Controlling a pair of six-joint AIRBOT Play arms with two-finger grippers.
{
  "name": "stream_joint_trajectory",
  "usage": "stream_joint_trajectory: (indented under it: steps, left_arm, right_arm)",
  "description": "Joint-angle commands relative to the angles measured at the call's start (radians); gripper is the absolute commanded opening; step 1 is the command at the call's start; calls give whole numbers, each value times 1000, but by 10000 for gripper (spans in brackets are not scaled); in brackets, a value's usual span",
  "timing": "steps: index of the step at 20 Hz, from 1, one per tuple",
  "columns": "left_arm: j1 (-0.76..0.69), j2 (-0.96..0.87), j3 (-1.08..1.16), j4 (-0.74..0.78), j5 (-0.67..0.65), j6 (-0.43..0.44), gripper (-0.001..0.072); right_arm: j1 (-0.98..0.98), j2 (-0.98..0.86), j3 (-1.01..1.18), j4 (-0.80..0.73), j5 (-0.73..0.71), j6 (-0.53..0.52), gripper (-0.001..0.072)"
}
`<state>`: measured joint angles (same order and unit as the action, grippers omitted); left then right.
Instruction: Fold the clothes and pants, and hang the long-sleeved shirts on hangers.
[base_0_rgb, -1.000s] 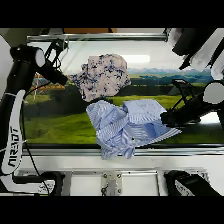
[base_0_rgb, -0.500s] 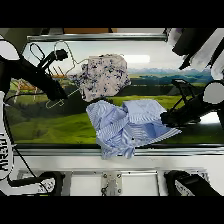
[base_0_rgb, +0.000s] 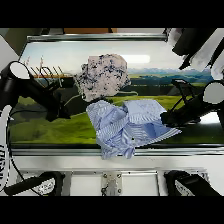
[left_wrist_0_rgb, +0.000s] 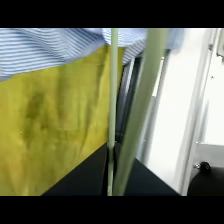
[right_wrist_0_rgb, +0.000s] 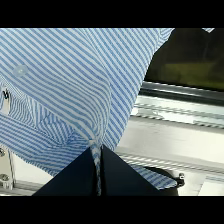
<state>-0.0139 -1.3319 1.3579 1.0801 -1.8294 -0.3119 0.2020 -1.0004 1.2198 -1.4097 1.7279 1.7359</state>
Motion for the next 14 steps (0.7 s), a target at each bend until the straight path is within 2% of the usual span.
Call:
stream_joint_trajectory:
  steps: [1,7,10,11,14]
  left_arm:
    - [-20,58,-138,-1,1,86,10]
    - [-117,110,-328,-3,119,97,10]
    - [-190,110,-355,-8,198,97,10]
    - [-240,110,-356,-11,275,96,10]
    - [-294,105,-356,-31,341,96,10]
  right_arm:
    - [1,0,0,0,0,0,14]
    - [1,0,3,22,8,1,15]
    - [0,-3,34,42,60,1,14]
    - [0,-4,65,41,114,1,13]
    - [1,-4,121,42,114,27,13]
